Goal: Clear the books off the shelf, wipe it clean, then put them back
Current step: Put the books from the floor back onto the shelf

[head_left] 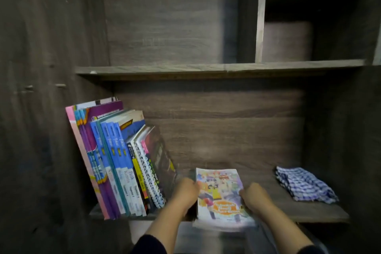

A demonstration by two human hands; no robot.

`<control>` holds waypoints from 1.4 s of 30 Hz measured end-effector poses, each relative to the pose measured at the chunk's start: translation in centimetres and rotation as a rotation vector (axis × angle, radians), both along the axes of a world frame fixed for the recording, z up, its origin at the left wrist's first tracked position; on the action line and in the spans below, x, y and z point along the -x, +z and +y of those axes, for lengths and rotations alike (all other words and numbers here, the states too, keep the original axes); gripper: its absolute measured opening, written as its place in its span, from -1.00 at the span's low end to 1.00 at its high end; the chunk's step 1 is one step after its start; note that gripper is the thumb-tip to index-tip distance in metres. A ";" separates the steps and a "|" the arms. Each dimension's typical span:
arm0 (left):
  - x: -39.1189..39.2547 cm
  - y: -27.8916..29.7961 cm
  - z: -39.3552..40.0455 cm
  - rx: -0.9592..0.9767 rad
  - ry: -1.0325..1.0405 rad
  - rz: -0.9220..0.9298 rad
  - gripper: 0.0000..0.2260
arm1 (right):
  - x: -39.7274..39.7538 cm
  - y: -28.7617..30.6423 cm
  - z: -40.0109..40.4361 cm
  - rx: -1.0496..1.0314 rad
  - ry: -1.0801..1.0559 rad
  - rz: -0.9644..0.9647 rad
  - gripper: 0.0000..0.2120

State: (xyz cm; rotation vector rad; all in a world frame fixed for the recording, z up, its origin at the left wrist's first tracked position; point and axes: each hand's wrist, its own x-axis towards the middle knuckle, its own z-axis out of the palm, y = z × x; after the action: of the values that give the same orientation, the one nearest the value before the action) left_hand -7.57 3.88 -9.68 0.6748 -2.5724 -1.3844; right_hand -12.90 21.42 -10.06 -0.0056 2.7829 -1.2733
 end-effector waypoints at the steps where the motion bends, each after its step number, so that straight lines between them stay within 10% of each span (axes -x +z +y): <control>1: 0.5 -0.4 0.0 0.024 0.003 -0.047 -0.79 | 0.2 -0.1 -0.2 -0.042 -0.022 -0.004 -0.73; 13: 1.4 0.8 1.4 -0.010 0.101 -0.160 -0.81 | 0.5 -0.3 0.2 0.087 -0.148 -0.033 -0.77; 21: 0.6 1.8 1.3 -0.619 0.034 -0.032 -0.66 | 0.5 -1.0 0.5 0.322 -0.170 -0.087 -0.77; 26: 0.0 2.8 0.3 -0.608 0.095 0.079 -0.70 | -0.1 -0.9 1.0 0.503 -0.155 -0.089 -0.83; 34: -1.5 5.8 -1.6 -0.147 0.485 0.594 -0.80 | -0.2 -1.9 0.8 0.513 -0.118 -0.063 -0.77; 42: -3.6 1.4 -1.5 0.406 0.435 0.326 -0.82 | 0.7 -2.8 0.4 0.538 -0.113 -0.026 -0.76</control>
State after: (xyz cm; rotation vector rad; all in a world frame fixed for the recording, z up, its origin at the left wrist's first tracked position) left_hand -4.00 2.37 -8.29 0.7948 -2.1772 -0.7384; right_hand -13.57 21.81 -12.84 0.1350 2.3583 -1.9882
